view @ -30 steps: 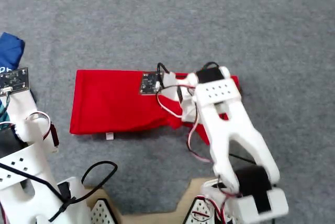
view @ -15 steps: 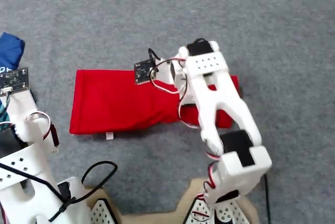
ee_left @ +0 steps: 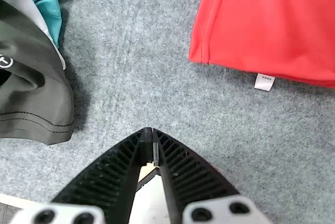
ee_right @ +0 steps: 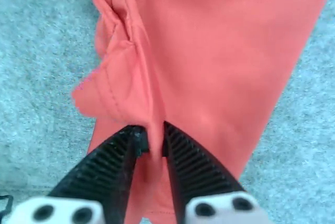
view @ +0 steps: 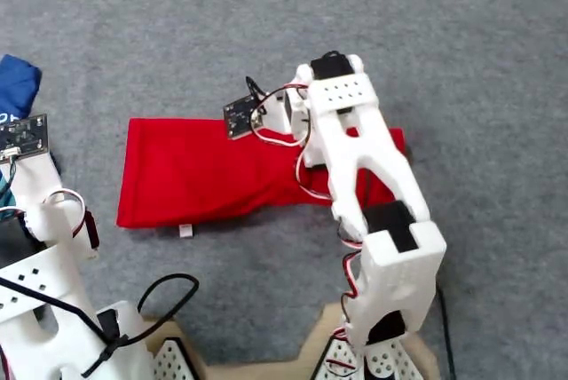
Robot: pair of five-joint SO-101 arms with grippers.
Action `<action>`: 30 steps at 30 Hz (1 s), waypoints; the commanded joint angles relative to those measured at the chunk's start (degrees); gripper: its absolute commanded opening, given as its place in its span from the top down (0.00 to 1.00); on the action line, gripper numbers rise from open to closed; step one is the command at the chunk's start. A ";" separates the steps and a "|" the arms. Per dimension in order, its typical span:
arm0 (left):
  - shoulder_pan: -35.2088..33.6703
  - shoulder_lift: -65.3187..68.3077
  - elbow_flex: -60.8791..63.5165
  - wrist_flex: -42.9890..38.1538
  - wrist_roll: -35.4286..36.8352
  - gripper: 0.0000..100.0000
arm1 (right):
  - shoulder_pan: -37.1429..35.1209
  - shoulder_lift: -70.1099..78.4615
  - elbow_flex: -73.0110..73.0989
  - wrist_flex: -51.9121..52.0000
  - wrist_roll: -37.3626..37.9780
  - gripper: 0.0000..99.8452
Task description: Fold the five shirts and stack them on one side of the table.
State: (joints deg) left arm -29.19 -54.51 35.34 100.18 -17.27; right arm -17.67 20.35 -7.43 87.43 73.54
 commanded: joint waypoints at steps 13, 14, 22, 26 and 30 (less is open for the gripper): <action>-0.26 -0.66 -0.70 0.62 0.00 0.98 | 0.13 -8.04 -4.44 7.56 -1.58 0.79; -0.26 -0.66 -0.70 0.62 0.00 0.98 | 0.13 -9.89 -3.82 8.88 -1.67 0.81; -0.26 -0.66 -0.70 0.62 0.00 0.98 | 1.98 -22.81 16.84 4.57 -1.67 0.99; -0.18 -0.66 -0.70 0.62 0.00 0.98 | 2.59 -24.13 26.33 -1.76 -2.99 0.99; 0.00 -0.57 -0.70 0.44 0.00 0.98 | 2.51 -24.13 31.25 -6.07 -3.69 0.99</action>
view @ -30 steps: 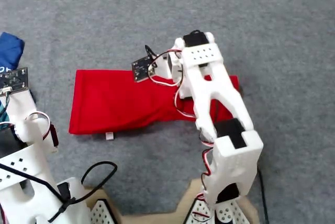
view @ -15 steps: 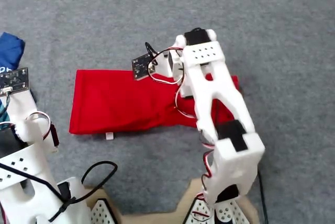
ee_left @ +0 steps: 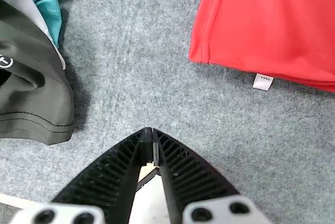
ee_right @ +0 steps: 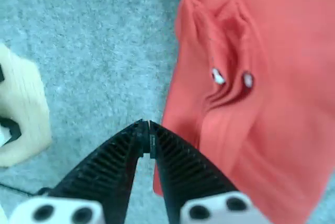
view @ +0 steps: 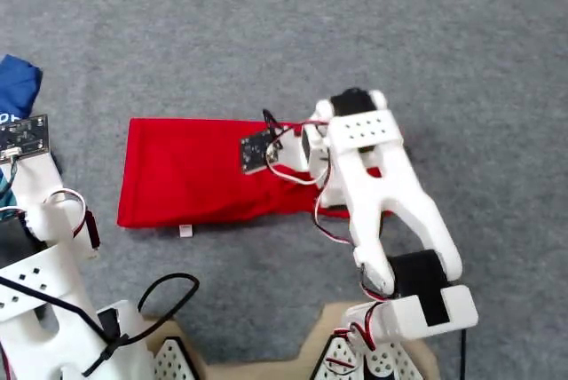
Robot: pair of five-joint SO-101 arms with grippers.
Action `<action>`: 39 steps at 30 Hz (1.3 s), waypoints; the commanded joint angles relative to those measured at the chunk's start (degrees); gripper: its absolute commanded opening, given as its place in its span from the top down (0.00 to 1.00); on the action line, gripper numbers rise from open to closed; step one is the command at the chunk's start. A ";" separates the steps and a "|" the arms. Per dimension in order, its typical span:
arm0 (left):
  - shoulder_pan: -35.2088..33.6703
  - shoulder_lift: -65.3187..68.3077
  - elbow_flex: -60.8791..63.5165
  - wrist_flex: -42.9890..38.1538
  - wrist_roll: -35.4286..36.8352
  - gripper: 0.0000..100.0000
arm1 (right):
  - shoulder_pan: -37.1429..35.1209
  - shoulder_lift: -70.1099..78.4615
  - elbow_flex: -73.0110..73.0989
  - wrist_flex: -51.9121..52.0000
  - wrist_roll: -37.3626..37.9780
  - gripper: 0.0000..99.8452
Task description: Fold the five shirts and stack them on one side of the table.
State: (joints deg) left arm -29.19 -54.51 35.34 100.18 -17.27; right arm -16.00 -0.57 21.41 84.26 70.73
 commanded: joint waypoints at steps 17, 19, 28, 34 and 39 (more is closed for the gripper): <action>-0.09 -0.66 -0.70 -0.44 0.00 0.98 | 3.91 12.00 -8.48 -11.16 -0.88 0.99; -0.09 -0.66 -0.70 -0.44 0.00 0.98 | 5.05 13.76 -11.74 -11.08 -0.88 0.99; -0.09 -0.66 -0.70 -0.44 0.00 0.98 | 5.32 18.24 -21.93 -8.26 -0.88 0.99; -0.09 -0.66 -0.70 -0.44 0.00 0.98 | 5.32 20.70 -27.47 -8.09 -0.88 0.99; -0.09 -0.66 -0.70 -0.44 0.00 0.98 | 5.32 20.62 -29.67 -8.18 -3.52 0.99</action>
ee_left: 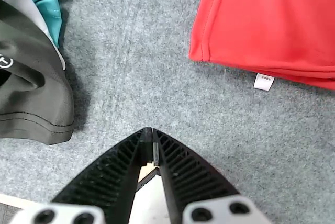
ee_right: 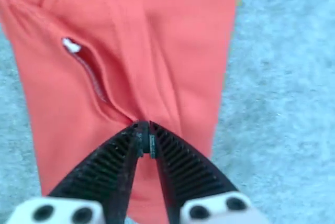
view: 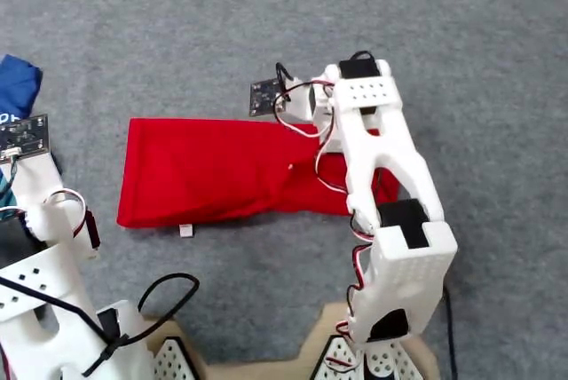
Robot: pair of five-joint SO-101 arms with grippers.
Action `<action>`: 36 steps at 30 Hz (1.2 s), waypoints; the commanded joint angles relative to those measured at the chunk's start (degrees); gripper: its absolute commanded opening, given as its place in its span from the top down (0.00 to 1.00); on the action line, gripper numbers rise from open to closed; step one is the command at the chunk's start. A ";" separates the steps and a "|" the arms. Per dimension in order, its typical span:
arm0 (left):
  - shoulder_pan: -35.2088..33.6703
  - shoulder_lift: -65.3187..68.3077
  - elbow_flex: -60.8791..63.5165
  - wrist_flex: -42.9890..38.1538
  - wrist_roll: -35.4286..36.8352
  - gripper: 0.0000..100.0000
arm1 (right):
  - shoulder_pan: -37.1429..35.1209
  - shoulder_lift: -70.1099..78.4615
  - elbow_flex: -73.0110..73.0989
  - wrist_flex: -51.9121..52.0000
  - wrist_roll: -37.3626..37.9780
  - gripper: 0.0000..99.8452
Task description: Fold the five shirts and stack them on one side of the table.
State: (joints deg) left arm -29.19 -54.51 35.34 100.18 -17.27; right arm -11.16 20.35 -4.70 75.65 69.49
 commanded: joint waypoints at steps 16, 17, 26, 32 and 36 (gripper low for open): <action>-0.09 -0.66 -0.70 -0.44 -0.09 0.98 | 0.22 -0.31 -4.70 12.57 -5.80 0.99; -0.09 -0.66 -0.70 -0.44 -0.09 0.98 | -0.22 -0.31 -3.91 12.40 -5.80 0.99; -0.09 -0.66 -0.70 -0.44 -0.18 0.98 | -1.80 0.04 3.30 5.54 -6.07 0.99; -0.09 -0.66 -0.70 -0.44 -0.18 0.98 | -2.95 0.40 5.41 -4.04 -8.79 0.99; -0.09 -0.66 -0.70 -0.44 -0.18 0.98 | -3.38 2.77 4.88 -8.26 -10.11 0.99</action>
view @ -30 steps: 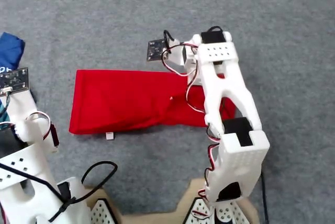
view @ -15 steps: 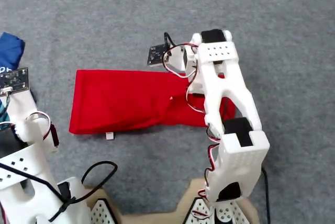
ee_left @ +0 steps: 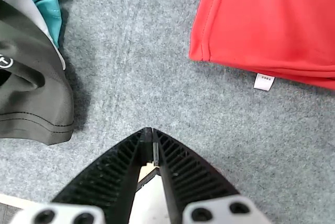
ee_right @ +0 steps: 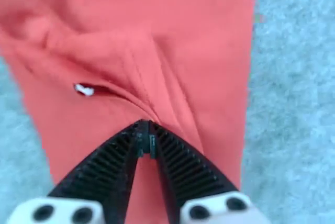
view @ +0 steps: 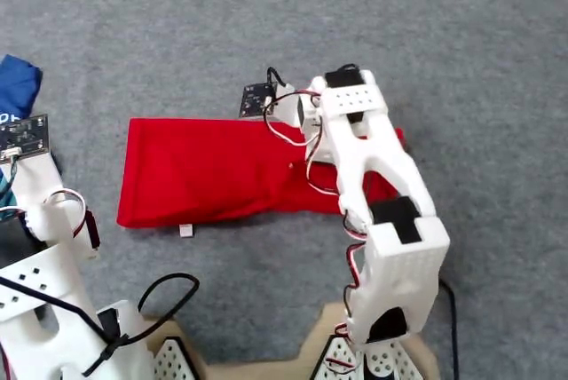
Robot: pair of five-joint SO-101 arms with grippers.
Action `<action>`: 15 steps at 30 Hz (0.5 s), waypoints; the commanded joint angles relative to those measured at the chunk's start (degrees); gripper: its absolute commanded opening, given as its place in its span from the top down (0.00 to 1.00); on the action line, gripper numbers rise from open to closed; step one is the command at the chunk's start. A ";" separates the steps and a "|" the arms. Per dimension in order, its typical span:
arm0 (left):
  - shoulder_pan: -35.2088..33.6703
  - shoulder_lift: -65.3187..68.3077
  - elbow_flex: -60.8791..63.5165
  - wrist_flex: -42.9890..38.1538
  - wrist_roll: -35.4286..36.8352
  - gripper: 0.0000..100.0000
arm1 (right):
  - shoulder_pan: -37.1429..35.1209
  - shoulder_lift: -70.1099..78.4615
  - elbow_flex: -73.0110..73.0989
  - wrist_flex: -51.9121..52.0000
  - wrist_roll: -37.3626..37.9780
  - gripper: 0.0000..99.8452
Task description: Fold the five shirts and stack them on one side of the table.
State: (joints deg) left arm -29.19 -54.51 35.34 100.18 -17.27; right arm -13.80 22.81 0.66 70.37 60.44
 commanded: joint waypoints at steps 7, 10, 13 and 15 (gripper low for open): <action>-0.09 -0.66 -0.62 -0.44 -0.09 0.98 | -1.98 1.45 -0.66 -3.78 -1.85 0.99; -0.09 -0.66 -0.70 -0.44 -0.09 0.98 | -1.63 -0.48 -3.56 -1.49 -3.60 0.99; -0.09 -0.13 -1.14 -0.62 -0.09 0.98 | -1.54 -4.44 -7.87 3.60 -3.69 0.99; -0.09 0.13 -2.73 -0.62 0.00 0.98 | -1.54 -7.87 -11.03 7.47 -3.60 0.99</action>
State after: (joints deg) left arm -29.19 -54.42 35.34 100.18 -17.27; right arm -14.86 22.29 -4.62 73.27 57.45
